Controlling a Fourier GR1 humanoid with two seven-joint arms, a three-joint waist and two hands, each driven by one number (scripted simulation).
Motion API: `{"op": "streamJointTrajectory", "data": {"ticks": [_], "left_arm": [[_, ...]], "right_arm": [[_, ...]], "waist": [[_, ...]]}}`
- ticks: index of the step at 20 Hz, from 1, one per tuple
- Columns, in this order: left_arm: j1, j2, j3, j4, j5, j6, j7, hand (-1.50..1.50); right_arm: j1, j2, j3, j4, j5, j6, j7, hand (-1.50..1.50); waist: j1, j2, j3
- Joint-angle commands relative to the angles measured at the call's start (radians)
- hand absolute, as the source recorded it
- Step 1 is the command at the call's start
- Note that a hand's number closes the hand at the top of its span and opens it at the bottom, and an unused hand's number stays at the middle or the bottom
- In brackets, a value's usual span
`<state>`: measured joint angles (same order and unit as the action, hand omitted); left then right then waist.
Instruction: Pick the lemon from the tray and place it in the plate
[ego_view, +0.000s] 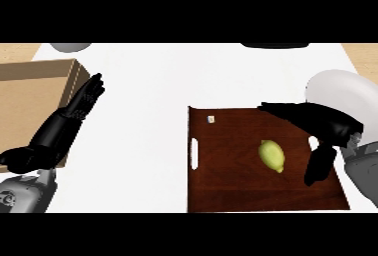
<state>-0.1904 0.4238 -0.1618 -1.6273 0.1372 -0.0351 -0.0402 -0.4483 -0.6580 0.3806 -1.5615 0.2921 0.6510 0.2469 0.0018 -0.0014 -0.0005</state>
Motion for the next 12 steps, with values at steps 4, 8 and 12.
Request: {"op": "streamJointTrajectory", "data": {"ticks": [4, 8, 12], "left_arm": [[0.059, -0.049, -0.009, -0.042, -0.054, -0.013, -0.006, 0.00], [0.021, -0.086, 0.002, 0.010, -0.104, -0.013, -0.032, 0.00], [0.009, -0.062, 0.062, 0.004, -0.067, -0.070, 0.002, 0.00]], "right_arm": [[-0.114, 0.030, -0.118, 0.116, 0.004, 0.141, 0.060, -1.50], [-0.087, 0.027, -0.173, 0.135, 0.034, 0.159, 0.000, -1.50], [-0.067, 0.079, -0.147, 0.196, 0.092, 0.165, -0.055, -1.50]], "waist": [[0.007, 0.002, 0.000], [0.001, 0.002, 0.001], [0.004, 0.003, 0.001]]}}
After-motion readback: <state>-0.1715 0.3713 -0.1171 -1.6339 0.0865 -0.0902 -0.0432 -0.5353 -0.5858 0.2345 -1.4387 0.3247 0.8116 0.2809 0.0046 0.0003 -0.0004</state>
